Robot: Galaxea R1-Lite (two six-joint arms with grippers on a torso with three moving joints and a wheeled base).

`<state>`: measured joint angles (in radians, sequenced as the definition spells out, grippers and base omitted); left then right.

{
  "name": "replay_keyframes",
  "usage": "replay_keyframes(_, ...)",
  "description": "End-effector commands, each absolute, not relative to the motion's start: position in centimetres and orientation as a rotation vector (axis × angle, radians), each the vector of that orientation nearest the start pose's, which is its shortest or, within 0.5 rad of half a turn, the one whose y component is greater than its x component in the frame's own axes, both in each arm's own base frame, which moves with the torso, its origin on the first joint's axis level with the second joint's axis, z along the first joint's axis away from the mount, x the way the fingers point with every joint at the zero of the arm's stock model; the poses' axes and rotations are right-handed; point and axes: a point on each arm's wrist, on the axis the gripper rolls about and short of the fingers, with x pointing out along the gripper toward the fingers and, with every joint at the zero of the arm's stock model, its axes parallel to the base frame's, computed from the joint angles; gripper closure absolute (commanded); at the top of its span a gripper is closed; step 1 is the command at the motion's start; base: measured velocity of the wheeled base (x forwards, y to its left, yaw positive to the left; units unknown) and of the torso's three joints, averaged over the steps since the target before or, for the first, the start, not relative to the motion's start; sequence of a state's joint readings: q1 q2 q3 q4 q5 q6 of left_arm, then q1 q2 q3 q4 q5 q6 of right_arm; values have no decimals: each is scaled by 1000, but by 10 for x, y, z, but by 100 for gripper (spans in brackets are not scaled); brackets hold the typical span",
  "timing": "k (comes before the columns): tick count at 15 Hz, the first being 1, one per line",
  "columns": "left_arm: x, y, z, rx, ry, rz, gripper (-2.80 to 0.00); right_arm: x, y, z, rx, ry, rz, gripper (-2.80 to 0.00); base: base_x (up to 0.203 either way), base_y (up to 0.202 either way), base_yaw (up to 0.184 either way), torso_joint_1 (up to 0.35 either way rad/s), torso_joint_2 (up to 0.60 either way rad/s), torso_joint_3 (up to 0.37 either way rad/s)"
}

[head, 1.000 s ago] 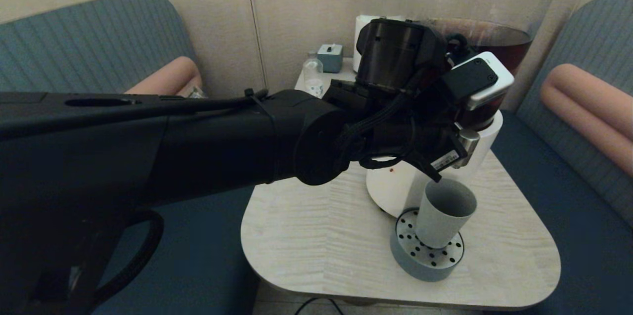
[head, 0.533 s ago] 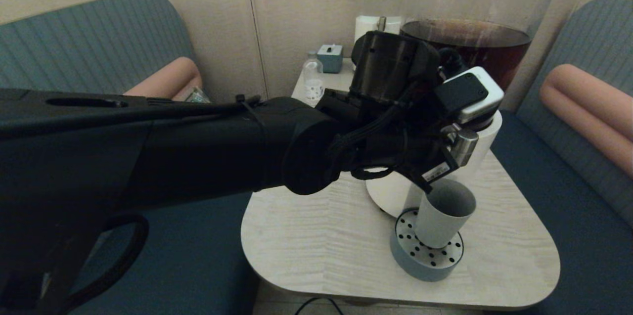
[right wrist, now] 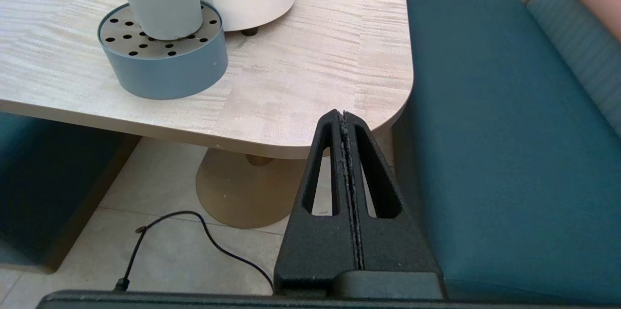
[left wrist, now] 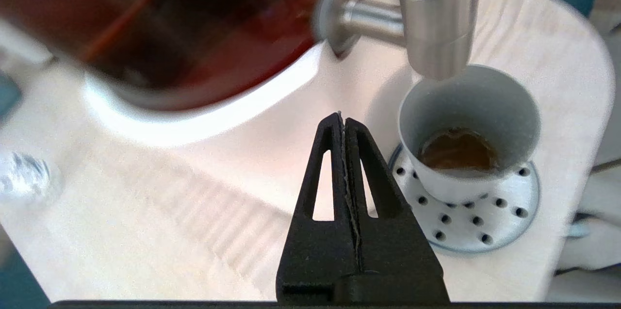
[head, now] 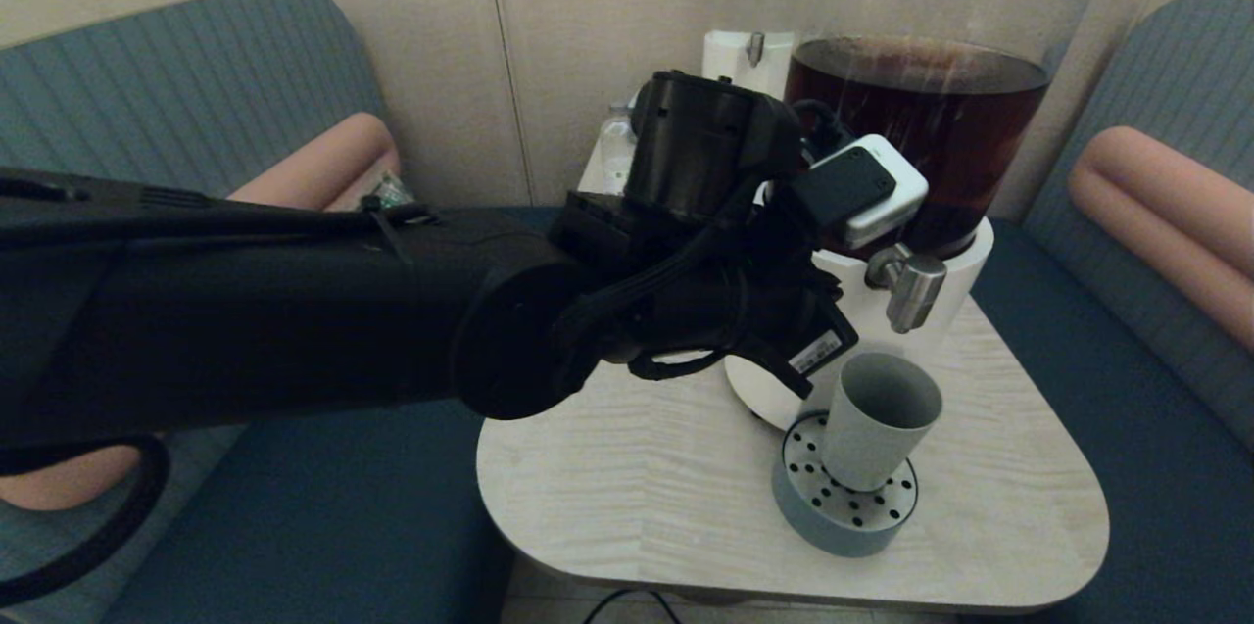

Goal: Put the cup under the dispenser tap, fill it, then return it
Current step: Turn off the faucet, then place the cup next to the water dispenser

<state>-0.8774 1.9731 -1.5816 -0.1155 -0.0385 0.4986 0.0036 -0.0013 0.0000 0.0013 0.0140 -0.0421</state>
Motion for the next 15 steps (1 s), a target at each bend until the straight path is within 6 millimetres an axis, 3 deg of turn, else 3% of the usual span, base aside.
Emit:
replay_keyframes(1,242,-293,271,522,14,-952,0,-23,0,75,-43,0,17,0,0,0,0,0,0,0)
replay_keyframes(3,222,-272,282,425,41,-953,0,-23,0,75,-43,0,18,0,0,0,0,0,0,0)
replay_keyframes(6,172,-221,322,140,19,-962,0,-23,0,75,-43,0,19,0,0,0,0,0,0,0)
replay_keyframes(8,142,-185,331,-39,32,-1004,0,-23,0,75,-43,0,18,0,0,0,0,0,0,0)
replay_keyframes(11,133,-153,282,-61,79,-985,0,-23,0,75,-43,0,18,0,0,0,0,0,0,0)
replay_keyframes(13,133,-130,266,-83,4,-963,0,-23,0,75,-43,1,17,0,0,0,0,0,0,0)
replay_keyframes(15,143,-123,255,-95,-41,-994,0,-23,0,75,-43,1,20,0,0,0,0,0,0,0)
